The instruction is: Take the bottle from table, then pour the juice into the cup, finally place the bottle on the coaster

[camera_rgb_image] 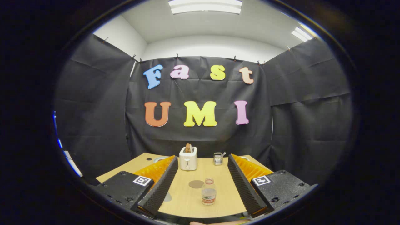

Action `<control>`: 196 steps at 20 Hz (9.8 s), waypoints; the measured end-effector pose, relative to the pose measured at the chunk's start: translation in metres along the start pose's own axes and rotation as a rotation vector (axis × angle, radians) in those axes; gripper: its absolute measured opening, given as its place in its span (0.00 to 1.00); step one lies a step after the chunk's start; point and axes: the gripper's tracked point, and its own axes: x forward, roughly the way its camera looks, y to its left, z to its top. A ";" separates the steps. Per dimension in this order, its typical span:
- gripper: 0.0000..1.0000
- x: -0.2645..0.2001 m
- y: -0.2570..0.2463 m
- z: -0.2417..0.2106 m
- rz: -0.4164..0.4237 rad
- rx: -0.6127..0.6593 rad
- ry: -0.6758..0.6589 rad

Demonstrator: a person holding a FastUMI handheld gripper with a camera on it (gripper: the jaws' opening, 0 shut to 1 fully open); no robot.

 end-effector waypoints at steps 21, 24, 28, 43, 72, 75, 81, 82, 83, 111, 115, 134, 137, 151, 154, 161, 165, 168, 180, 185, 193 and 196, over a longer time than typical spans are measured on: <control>1.00 0.036 -0.030 -0.084 -0.044 -0.018 0.015; 1.00 0.046 -0.037 -0.105 -0.049 -0.016 0.029; 1.00 0.061 -0.041 -0.134 -0.043 0.014 0.043; 1.00 0.119 -0.033 -0.233 0.011 -0.010 0.089; 0.81 0.166 -0.038 -0.283 -0.055 -0.054 0.103; 0.81 0.159 -0.043 -0.276 -0.061 -0.085 0.110; 0.81 0.142 -0.063 -0.235 -0.056 -0.117 0.129; 0.81 0.140 -0.065 -0.225 -0.058 -0.133 0.123; 0.81 0.136 -0.069 -0.214 -0.062 -0.166 0.116; 0.82 0.164 -0.011 -0.180 -0.077 -0.957 0.096; 0.82 0.171 -0.010 -0.171 -0.104 -1.058 0.090; 0.81 0.179 0.039 -0.176 -0.091 -1.463 0.046; 0.81 0.175 0.048 -0.178 -0.083 -1.494 0.046; 0.81 0.175 0.063 -0.181 -0.107 -1.665 0.037; 0.81 0.173 0.062 -0.182 -0.114 -1.709 0.025; 0.81 0.164 0.067 -0.172 -0.131 -1.742 -0.036; 0.81 0.164 0.071 -0.168 -0.146 -1.760 -0.041; 0.81 0.168 0.070 -0.166 -0.158 -1.768 -0.039; 0.81 0.162 0.068 -0.161 -0.194 -1.800 -0.059; 0.81 0.163 0.063 -0.162 -0.200 -1.802 -0.049; 0.81 0.162 0.062 -0.157 -0.212 -1.814 -0.050; 0.81 0.162 0.061 -0.156 -0.215 -1.824 -0.047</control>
